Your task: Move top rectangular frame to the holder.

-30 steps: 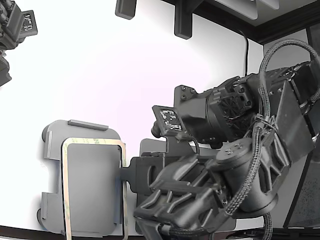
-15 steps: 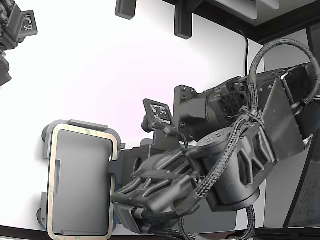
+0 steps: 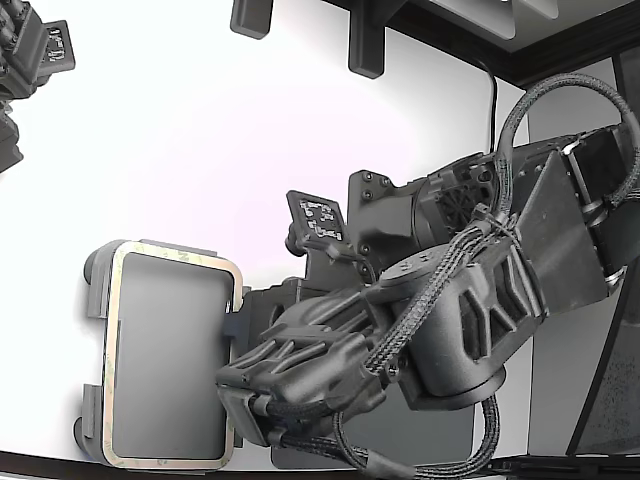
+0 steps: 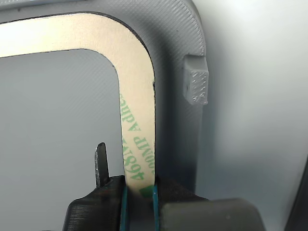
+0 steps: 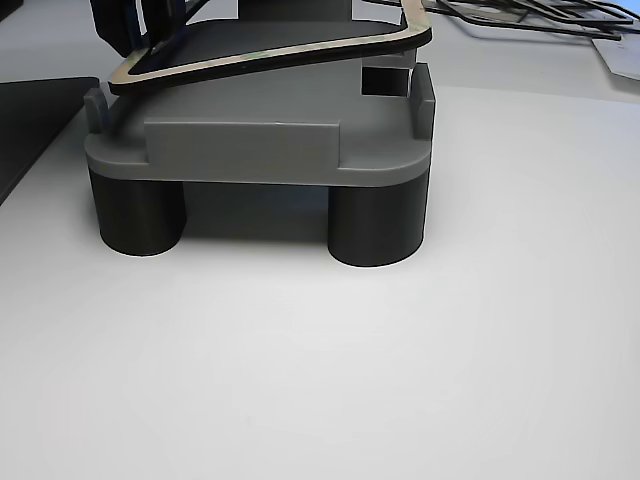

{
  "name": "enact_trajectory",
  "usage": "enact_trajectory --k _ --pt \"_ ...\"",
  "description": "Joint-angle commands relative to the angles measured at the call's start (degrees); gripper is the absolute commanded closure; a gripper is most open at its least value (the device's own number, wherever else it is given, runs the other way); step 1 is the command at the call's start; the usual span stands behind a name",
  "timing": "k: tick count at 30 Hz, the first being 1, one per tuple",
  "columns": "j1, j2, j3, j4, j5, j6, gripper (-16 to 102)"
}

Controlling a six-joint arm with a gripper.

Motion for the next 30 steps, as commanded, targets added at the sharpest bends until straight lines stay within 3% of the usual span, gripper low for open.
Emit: enact_trajectory --k 1,24,27,30 --pt "-0.9 1.3 -1.2 0.2 -0.3 0.1 97" --pt "-1.0 1.9 1.8 -2.0 -0.6 0.7 93" --pt "-1.0 2.0 2.0 -2.4 -0.2 0.7 67" --pt "-1.0 2.0 2.5 -3.0 0.3 0.4 -14"
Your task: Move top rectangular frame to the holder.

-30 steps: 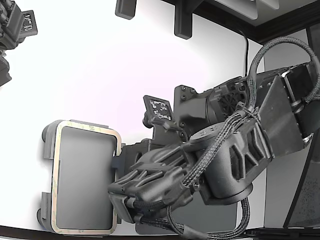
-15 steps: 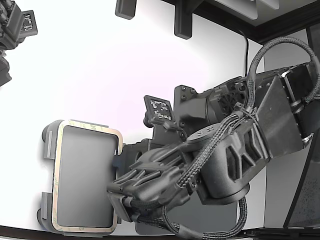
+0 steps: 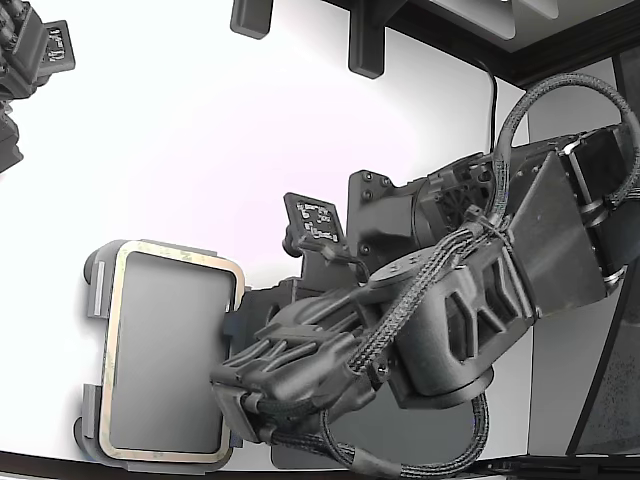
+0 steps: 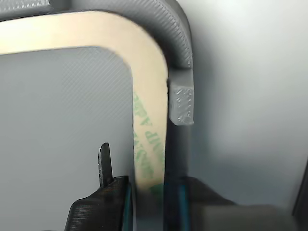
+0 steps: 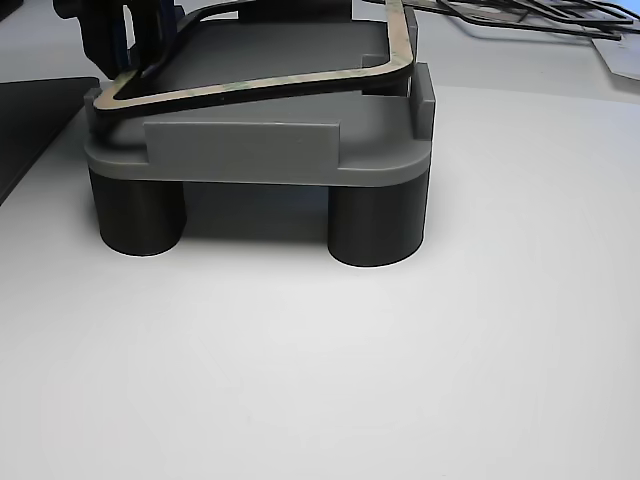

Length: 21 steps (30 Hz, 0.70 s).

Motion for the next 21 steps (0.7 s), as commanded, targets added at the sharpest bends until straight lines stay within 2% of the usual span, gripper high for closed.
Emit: enact_trajectory --k 1,7,12,18,21 --pt "-0.9 1.8 -1.1 -0.4 0.2 -0.2 -14" --pt "-0.9 1.9 -3.6 -0.4 2.1 -3.2 -14" --pt "0.4 6.9 -5.1 -1.4 11.4 -21.6 -14" --pt "-0.8 22.2 7.4 -11.2 19.4 -57.0 -14" --pt "-3.8 29.9 12.9 -15.6 19.0 -71.7 -14"
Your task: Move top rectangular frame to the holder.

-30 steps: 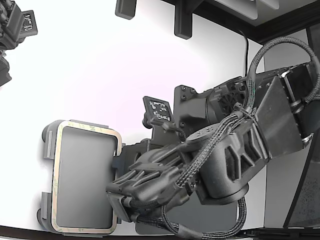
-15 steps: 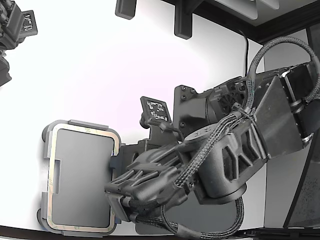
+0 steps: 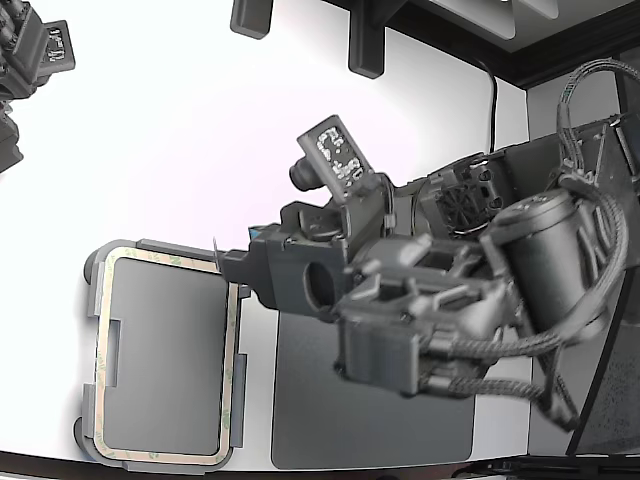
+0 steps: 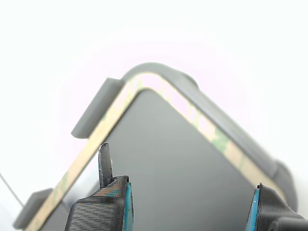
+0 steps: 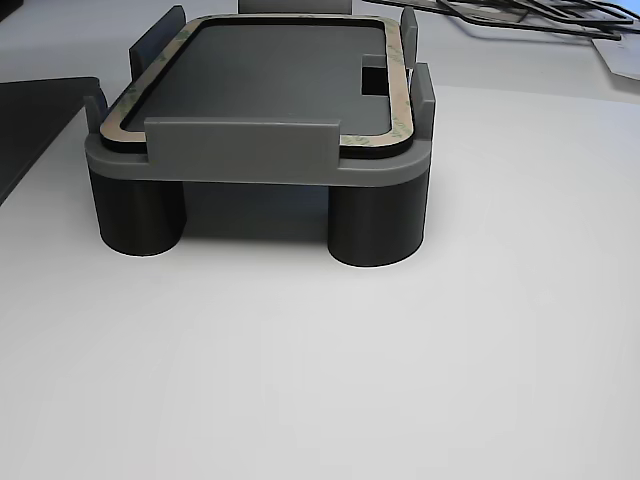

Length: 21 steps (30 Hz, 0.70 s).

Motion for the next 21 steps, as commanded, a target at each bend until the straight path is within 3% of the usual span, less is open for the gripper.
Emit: enact_trajectory --k 1,7,13,15,21 --pt "-3.2 11.2 5.5 -5.0 -0.2 -28.5 -14" --pt "-13.6 28.8 19.6 -9.5 -6.9 -49.8 -14" --pt "-32.9 52.3 39.6 -18.0 -26.1 -67.7 -14" --pt "-35.0 56.6 43.9 -19.3 -27.6 -69.0 -14" --pt "-35.1 64.5 54.3 -23.7 -25.5 -71.1 -14"
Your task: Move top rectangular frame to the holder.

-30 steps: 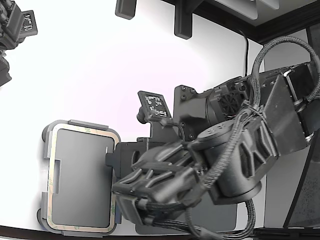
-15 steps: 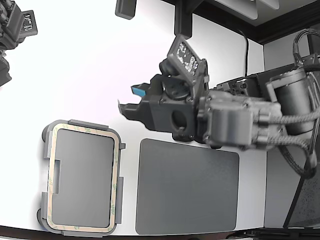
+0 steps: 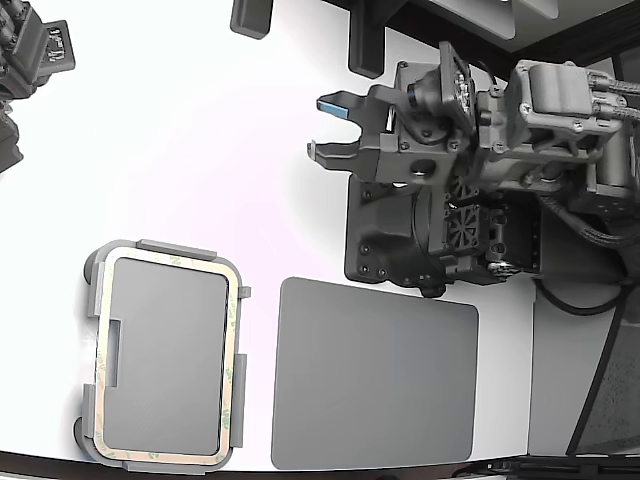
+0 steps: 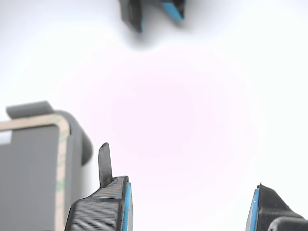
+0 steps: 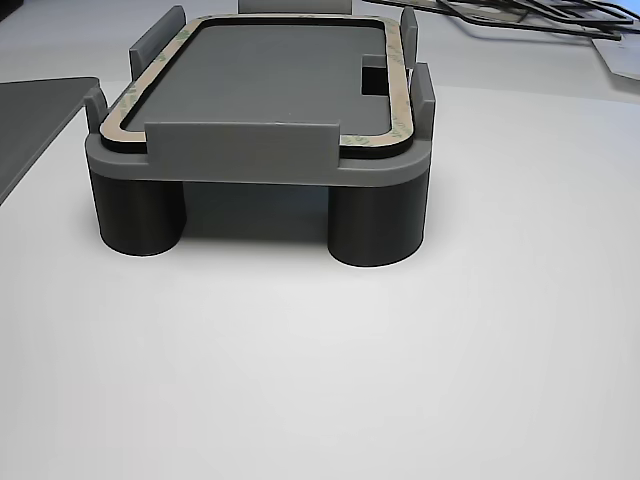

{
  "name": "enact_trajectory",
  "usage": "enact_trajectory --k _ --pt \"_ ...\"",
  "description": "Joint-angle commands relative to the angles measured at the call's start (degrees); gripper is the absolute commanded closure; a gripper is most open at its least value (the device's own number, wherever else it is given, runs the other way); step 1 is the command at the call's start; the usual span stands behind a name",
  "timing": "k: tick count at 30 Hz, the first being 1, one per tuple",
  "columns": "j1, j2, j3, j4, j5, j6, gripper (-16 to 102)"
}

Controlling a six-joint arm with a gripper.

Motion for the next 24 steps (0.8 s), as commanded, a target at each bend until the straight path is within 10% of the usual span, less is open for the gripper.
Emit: enact_trajectory --k 1,24 --pt "-1.1 5.8 5.0 -2.4 1.5 0.4 -14" --pt "-0.1 10.2 12.0 -1.8 1.7 -0.4 -14"
